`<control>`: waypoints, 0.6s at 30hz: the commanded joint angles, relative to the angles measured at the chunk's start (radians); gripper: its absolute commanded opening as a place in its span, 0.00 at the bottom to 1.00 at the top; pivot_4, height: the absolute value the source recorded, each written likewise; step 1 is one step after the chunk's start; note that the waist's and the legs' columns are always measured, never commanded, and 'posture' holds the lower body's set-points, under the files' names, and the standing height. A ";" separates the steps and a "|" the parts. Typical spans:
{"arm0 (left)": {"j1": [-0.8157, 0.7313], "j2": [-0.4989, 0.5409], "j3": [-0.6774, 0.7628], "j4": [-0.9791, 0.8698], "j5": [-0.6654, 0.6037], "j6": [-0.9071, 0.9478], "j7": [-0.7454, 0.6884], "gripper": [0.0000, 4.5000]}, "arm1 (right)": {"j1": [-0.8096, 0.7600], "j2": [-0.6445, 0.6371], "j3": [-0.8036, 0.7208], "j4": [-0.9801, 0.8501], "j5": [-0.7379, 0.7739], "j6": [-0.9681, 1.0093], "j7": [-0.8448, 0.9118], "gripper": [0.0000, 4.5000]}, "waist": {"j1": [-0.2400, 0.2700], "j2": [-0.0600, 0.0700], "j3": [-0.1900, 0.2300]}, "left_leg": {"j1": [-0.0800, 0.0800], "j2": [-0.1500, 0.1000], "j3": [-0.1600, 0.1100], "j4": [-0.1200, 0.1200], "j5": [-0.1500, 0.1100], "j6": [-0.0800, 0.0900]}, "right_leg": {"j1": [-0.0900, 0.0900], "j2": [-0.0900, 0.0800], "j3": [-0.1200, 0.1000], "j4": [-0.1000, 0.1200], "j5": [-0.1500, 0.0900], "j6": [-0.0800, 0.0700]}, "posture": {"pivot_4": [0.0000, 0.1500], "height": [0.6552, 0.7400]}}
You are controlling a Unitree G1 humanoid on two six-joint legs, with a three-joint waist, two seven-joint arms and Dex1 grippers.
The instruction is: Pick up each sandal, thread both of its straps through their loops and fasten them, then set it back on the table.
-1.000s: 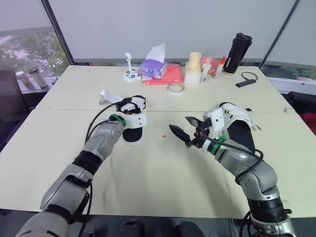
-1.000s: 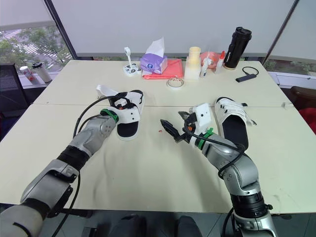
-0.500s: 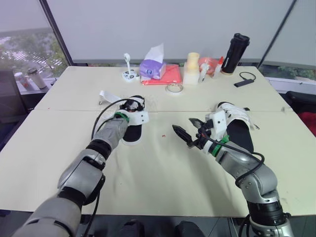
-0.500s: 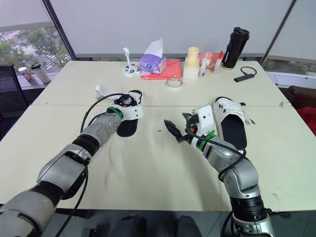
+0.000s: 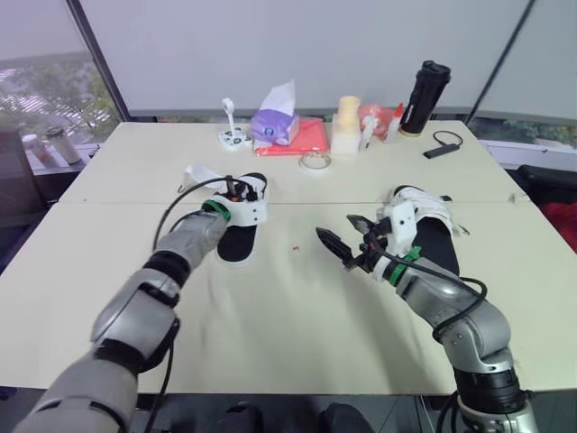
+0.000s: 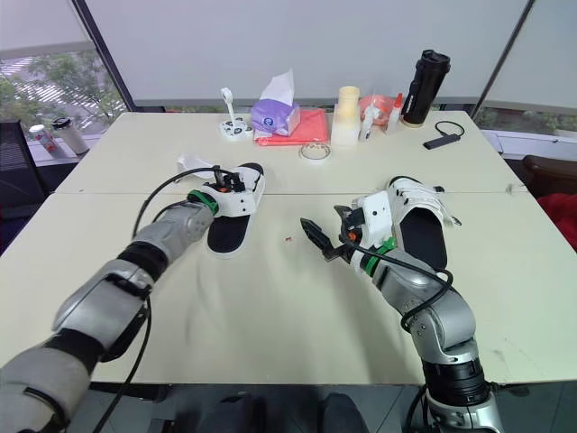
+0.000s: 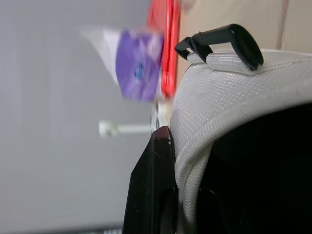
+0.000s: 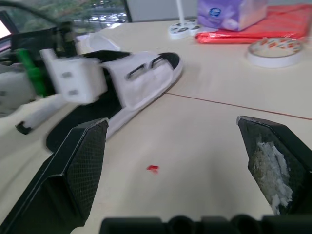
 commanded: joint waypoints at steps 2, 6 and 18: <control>0.038 0.167 -0.009 -0.207 -0.046 -0.390 -0.075 0.01 | -0.023 -0.024 -0.063 0.017 -0.005 -0.037 0.026 1.00 | 0.006 0.000 0.000 | -0.002 0.000 0.001 0.000 0.000 0.000 | -0.004 -0.001 0.000 0.003 0.000 0.000 | 1.00 1.00; 0.021 0.231 0.007 -0.266 -0.037 -0.588 -0.061 0.01 | -0.030 -0.062 -0.095 0.049 -0.005 -0.045 0.067 1.00 | 0.024 -0.001 0.000 | -0.005 -0.001 0.002 0.002 0.000 -0.001 | -0.005 -0.003 -0.001 0.003 0.000 0.000 | 1.00 1.00; 0.003 0.246 -0.039 -0.404 0.476 -0.997 0.394 0.01 | 0.019 -0.186 -0.167 0.026 0.046 -0.001 0.191 1.00 | 0.031 -0.001 0.001 | -0.005 -0.002 0.008 0.004 0.000 0.000 | -0.005 -0.004 0.000 0.002 0.000 0.000 | 1.00 1.00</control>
